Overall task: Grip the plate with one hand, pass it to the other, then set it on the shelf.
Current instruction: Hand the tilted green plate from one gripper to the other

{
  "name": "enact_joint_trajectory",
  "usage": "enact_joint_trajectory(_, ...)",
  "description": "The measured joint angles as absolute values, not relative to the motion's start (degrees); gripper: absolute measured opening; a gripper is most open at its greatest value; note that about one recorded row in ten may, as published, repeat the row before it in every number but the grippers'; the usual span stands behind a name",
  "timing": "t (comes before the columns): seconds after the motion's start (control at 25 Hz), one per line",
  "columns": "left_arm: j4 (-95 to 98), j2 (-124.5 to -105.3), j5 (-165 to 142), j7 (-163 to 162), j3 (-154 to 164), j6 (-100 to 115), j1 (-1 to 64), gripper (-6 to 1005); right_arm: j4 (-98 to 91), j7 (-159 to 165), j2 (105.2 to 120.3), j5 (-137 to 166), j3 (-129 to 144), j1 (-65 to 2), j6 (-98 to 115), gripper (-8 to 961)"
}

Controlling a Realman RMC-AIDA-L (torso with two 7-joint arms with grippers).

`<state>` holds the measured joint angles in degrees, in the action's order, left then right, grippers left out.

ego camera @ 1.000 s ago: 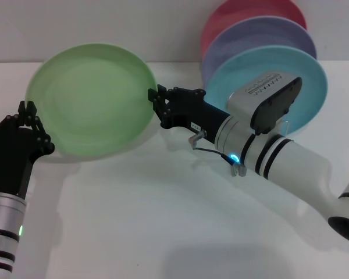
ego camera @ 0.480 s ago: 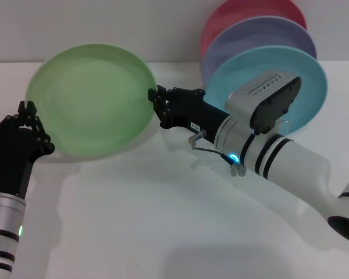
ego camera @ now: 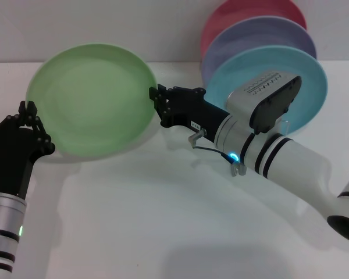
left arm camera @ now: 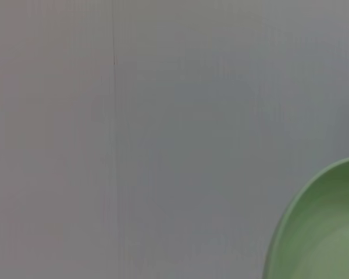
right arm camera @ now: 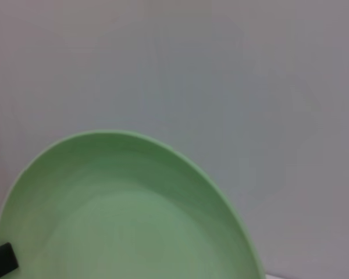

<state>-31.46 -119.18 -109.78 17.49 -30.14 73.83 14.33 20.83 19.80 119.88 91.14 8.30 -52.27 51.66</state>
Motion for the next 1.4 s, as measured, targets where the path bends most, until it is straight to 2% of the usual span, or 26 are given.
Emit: enact_joint_trajectory(1.4, -31.3, -119.18, -110.0, 17.4, -29.8, 73.8, 14.3, 36, 21.4, 19.1, 119.88, 91.1, 7.5, -52.3, 50.8, 17)
